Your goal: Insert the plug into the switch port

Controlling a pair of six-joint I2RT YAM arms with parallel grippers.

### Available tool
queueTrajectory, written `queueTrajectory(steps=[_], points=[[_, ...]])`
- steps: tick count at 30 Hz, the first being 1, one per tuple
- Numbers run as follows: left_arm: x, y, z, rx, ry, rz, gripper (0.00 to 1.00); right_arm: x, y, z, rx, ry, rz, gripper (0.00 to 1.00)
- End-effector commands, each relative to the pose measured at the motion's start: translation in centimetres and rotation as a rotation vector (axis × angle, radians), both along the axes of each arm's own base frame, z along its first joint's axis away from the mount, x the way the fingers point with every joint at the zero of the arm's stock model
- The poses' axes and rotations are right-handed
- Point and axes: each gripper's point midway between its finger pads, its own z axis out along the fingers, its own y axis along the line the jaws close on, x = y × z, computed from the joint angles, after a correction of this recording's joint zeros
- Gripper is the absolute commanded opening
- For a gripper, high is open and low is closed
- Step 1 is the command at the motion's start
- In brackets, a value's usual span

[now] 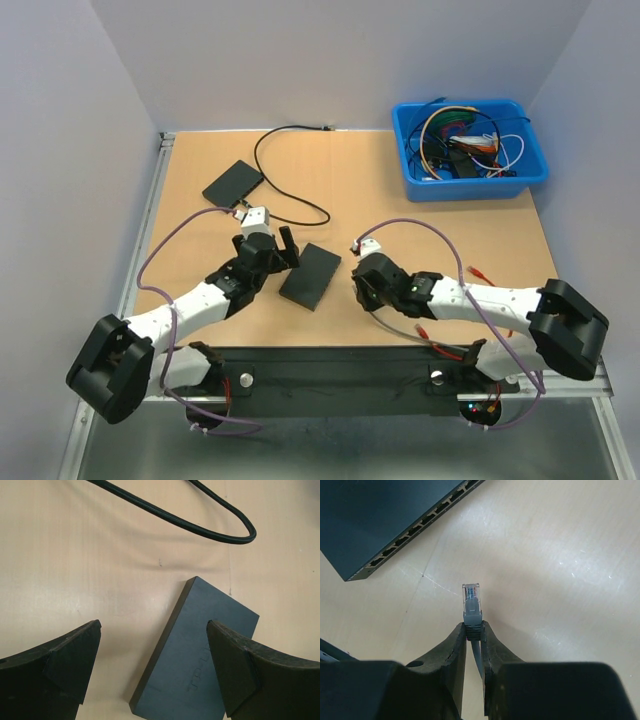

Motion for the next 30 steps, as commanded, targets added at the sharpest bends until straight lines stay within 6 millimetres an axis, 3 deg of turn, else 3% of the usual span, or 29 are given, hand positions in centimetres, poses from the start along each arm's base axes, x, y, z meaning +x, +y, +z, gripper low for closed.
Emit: queueTrajectory(steps=[1,8,15,23,30], points=[[1.5,-1.6,1.5,-0.135,-0.026,-0.059,0.99,1.4,1.7,1.3,-0.007,-0.059,0.003,0.0],[2.7,-4.6,-0.9,-0.152,0.02,-0.178,0.98,1.1,4.0,0.7,-0.022,-0.055,0.064,0.0],[2.6,-7.0,-2.6,-0.186,0.043,-0.298,0.96,0.5,5.8,-0.2,-0.035,-0.041,0.109,0.0],[2.1,-9.0,-1.6,-0.228,-0.017,-0.417,0.95,0.3,6.9,-0.9,-0.047,-0.044,0.132,0.0],[1.2,-11.0,-0.5,-0.266,-0.065,-0.52,0.95,0.5,7.9,-0.2,-0.026,-0.065,0.15,0.0]])
